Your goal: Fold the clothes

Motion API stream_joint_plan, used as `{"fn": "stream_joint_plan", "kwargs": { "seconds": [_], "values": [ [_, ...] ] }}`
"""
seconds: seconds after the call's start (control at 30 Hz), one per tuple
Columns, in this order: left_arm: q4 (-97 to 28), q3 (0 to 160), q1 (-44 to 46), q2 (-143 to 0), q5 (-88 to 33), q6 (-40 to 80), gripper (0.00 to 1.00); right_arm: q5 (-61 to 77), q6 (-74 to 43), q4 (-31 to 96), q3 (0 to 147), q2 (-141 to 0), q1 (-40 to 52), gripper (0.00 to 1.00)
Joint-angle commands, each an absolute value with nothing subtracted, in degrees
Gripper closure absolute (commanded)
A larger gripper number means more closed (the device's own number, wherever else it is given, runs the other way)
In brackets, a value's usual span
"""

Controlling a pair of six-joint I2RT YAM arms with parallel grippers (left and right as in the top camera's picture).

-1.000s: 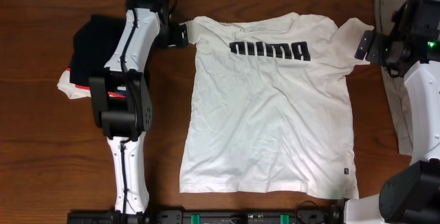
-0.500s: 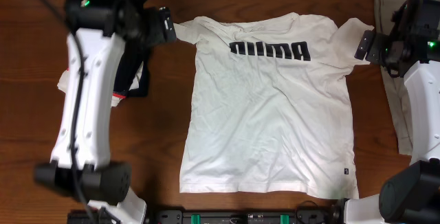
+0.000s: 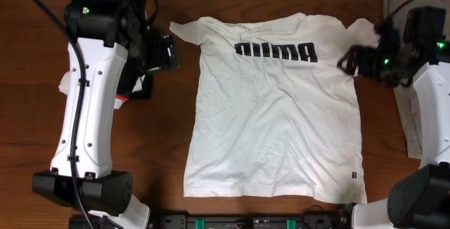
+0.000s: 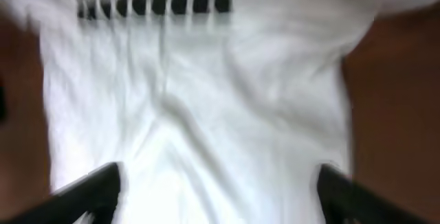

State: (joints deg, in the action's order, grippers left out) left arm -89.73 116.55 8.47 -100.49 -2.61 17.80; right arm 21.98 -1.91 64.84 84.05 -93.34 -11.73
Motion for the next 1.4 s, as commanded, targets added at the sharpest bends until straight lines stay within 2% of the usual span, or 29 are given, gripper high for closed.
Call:
{"fn": "stream_joint_plan", "kwargs": {
  "seconds": [0.0, 0.03, 0.1, 0.13, 0.4, 0.83, 1.07, 1.37],
  "values": [
    [-89.82, 115.31, 8.45, -100.86, -2.13, 17.65, 0.02, 20.36, -3.70, 70.98, 82.39, -93.36, -10.63, 0.59],
    [-89.62, 114.98, 8.45, -100.90, -2.13, 17.65, 0.02, 18.59, -5.32, 72.60, 81.23, -93.36, -10.37, 0.69],
    [-88.99, 114.41, 8.45, -100.95, -2.13, 17.65, 0.02, 17.52, -7.51, 73.52, 76.53, -93.36, -9.72, 0.97],
    [-88.84, 114.32, 8.45, -101.08, -2.13, 17.65, 0.02, 17.30, -8.97, 73.23, 73.95, -93.36, -9.63, 0.99],
    [-88.68, 114.21, 8.45, -101.08, -2.13, 17.69, 0.02, 5.54, -21.71, 64.95, 57.52, -93.38, -9.56, 0.99],
    [-88.68, 114.21, 8.45, -101.08, -2.15, 17.67, 0.02, 0.23, -24.93, 57.78, 45.52, -93.38, -9.58, 0.99],
    [-88.68, 114.21, 8.45, -101.08, -2.15, 17.69, 0.02, -6.46, -27.42, 49.21, 39.22, -93.38, -10.48, 0.99],
    [-88.68, 114.21, 8.45, -101.08, -2.13, 17.69, 0.02, -11.16, -26.48, 45.41, 40.42, -93.41, -19.79, 0.99]
  ]
}}
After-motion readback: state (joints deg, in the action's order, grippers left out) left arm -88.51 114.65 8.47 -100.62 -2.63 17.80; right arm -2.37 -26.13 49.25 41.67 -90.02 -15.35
